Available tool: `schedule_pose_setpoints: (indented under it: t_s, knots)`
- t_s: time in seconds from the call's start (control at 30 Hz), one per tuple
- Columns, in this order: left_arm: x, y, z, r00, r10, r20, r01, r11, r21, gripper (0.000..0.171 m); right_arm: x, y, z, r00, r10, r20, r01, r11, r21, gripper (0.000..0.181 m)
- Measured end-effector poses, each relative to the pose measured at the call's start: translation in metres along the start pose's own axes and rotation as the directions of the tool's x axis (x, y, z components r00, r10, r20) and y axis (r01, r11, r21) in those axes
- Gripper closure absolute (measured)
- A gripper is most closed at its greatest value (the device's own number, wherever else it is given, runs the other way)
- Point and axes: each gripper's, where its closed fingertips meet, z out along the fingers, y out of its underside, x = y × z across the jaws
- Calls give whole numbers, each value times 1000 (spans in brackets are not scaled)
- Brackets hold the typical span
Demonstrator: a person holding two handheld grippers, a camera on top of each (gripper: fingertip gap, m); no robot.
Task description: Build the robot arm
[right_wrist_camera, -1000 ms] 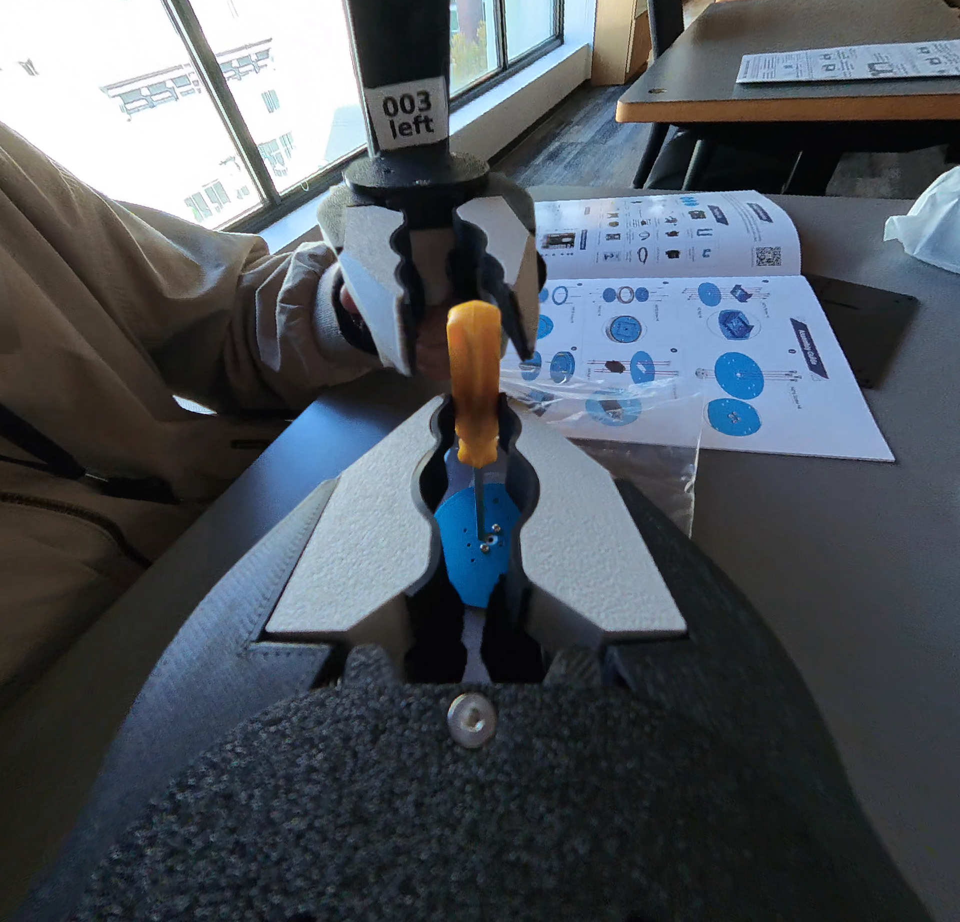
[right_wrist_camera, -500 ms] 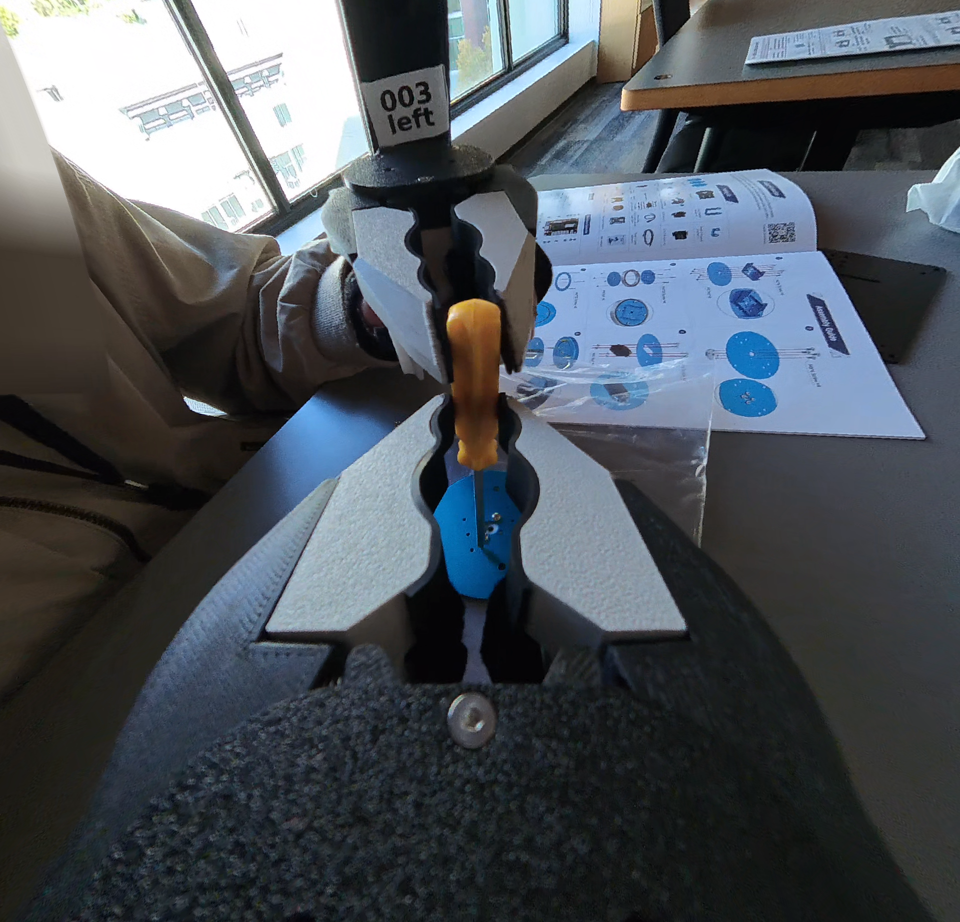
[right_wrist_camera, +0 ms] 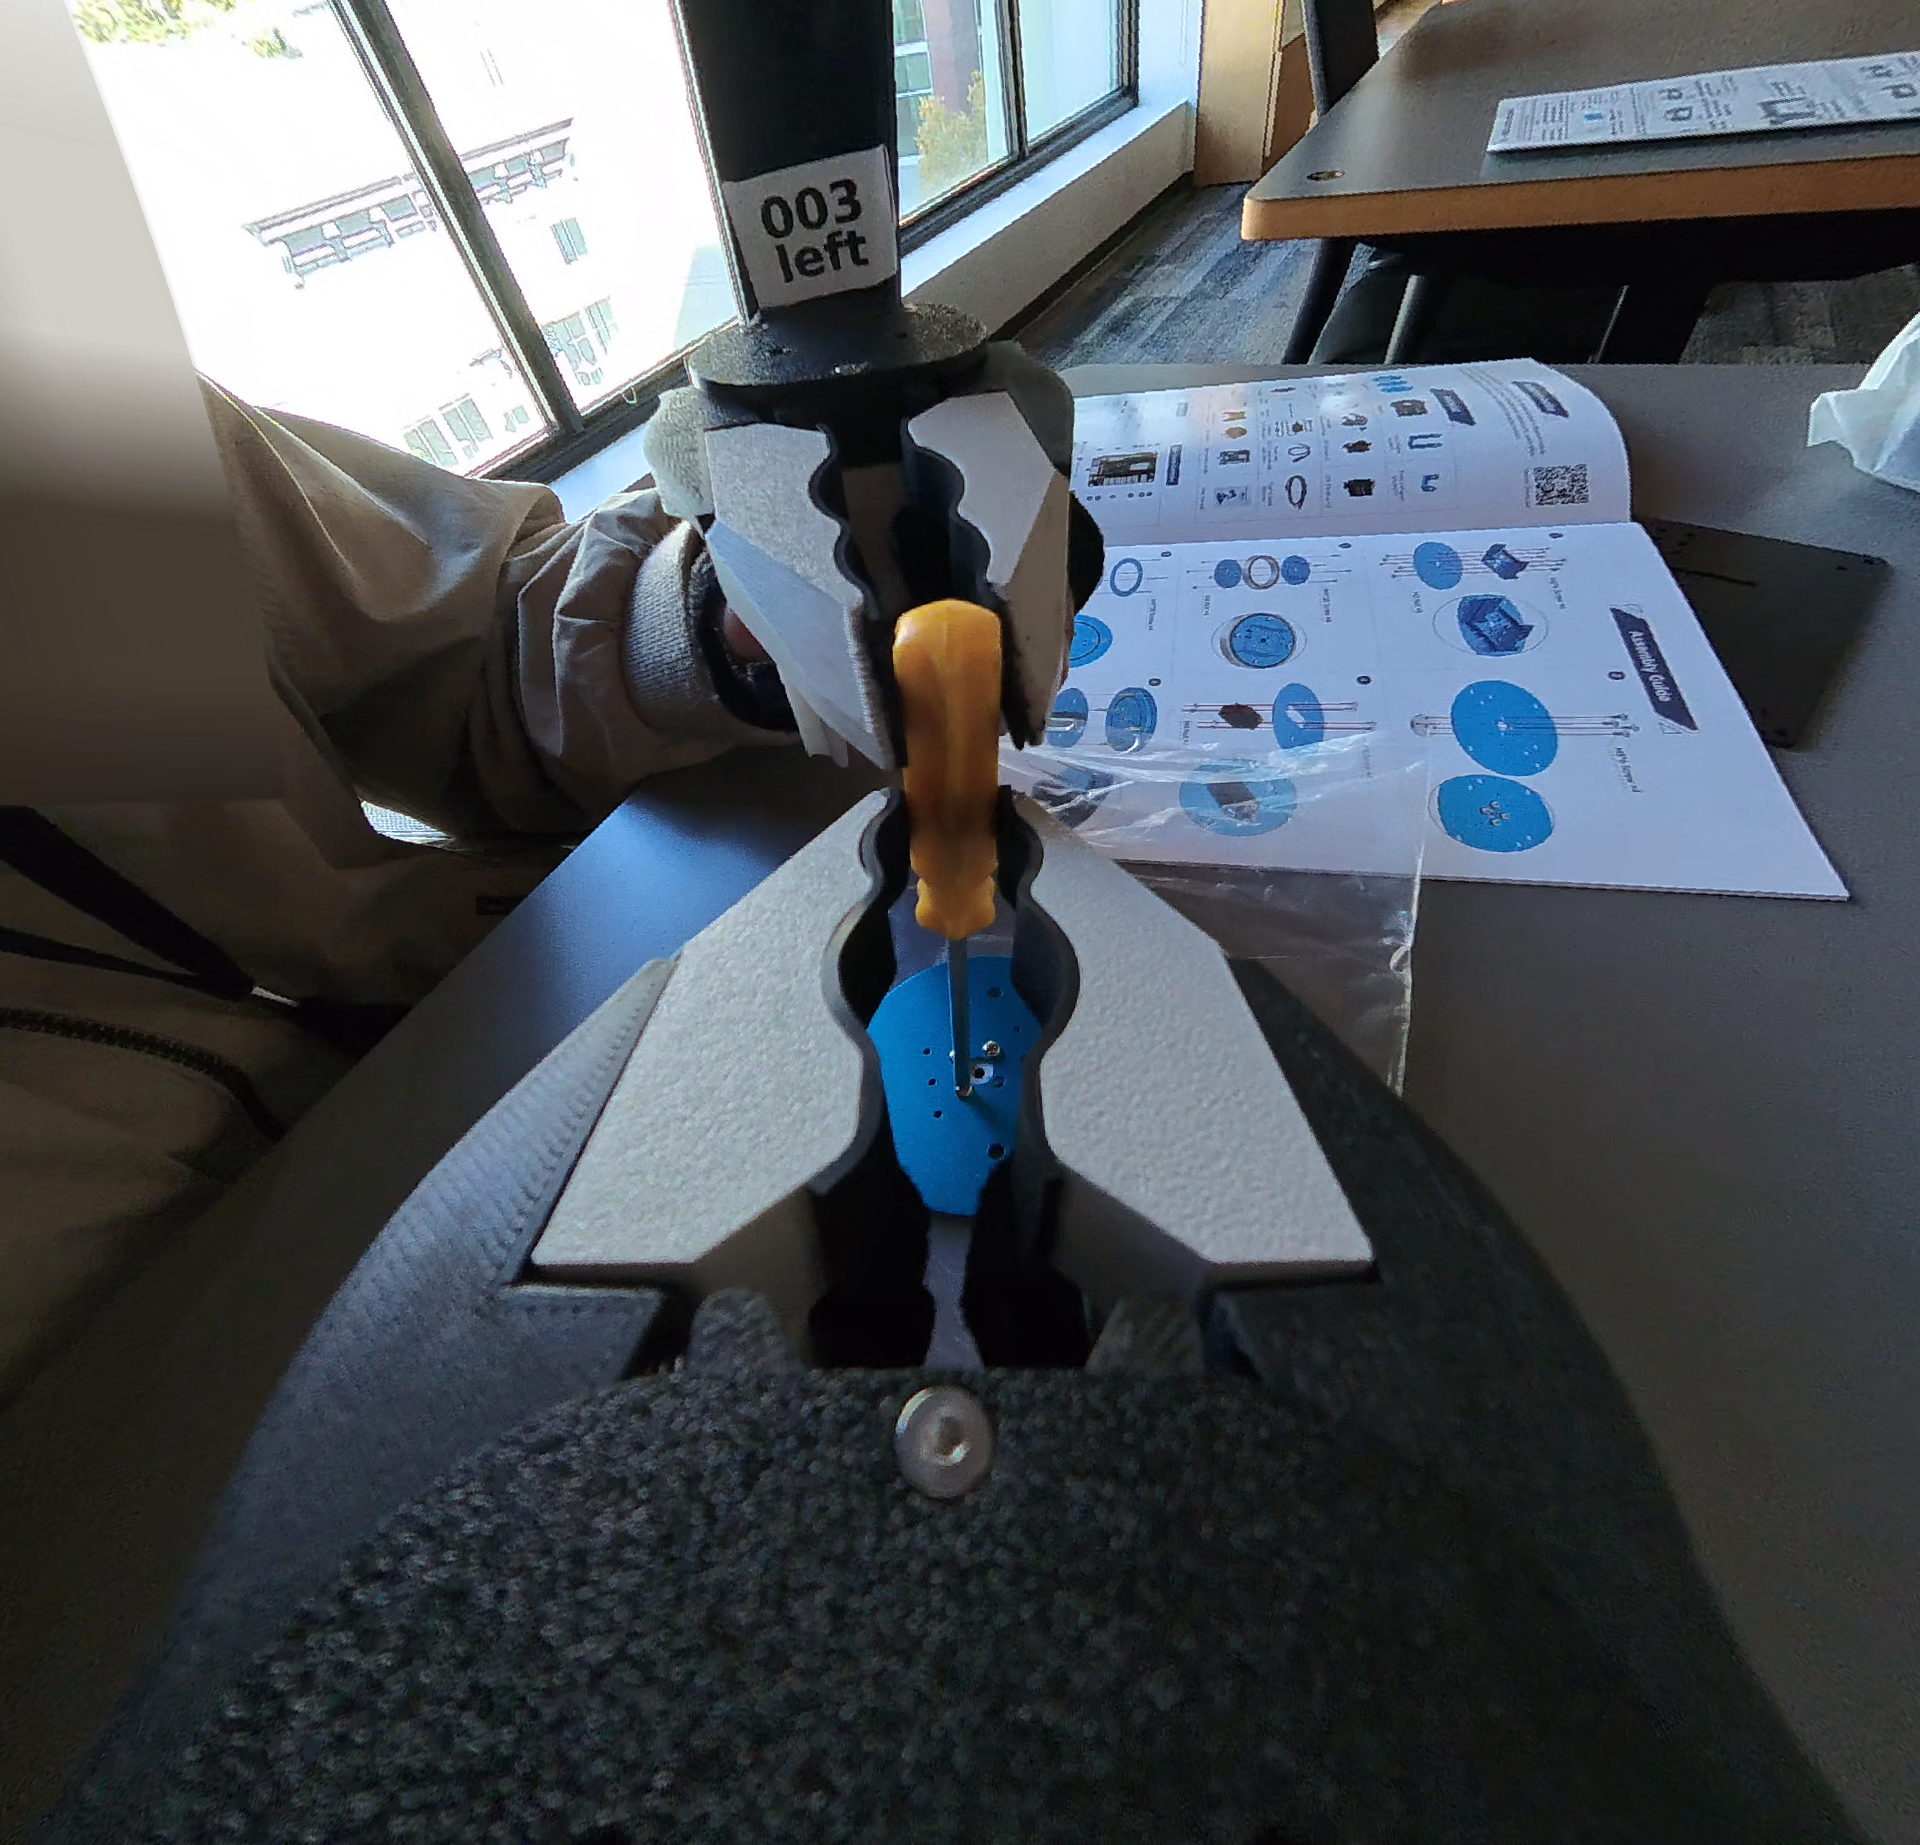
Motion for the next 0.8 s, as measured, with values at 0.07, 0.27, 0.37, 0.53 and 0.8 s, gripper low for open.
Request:
schedule_pose_setpoints:
  t_s: [0.07, 0.27, 0.37, 0.53, 0.8]
  knots:
    - [0, 0, 0, 1000, -3, -2, 3, 1000, 0, 154, 0, 0, 0, 1000, -5, -2, 5, 1000, -1, 166]
    - [3, 0, 0, 1000, 13, -7, -13, 1000, 2, 154, -2, 1, 0, 1000, -30, 2, 30, 999, -16, 166]
    - [7, 0, 0, 999, 41, -11, -41, 999, 2, 154, -5, 1, -1, 998, -60, 14, 60, 998, -26, 166]
    - [12, 1, 1, 997, 73, -27, -73, 997, 1, 154, -9, 2, -3, 995, -87, 45, 89, 996, -26, 166]
    - [12, -6, 1, 996, 85, -16, -84, 996, 28, 151, -9, 4, -8, 993, -96, 64, 97, 995, -12, 167]
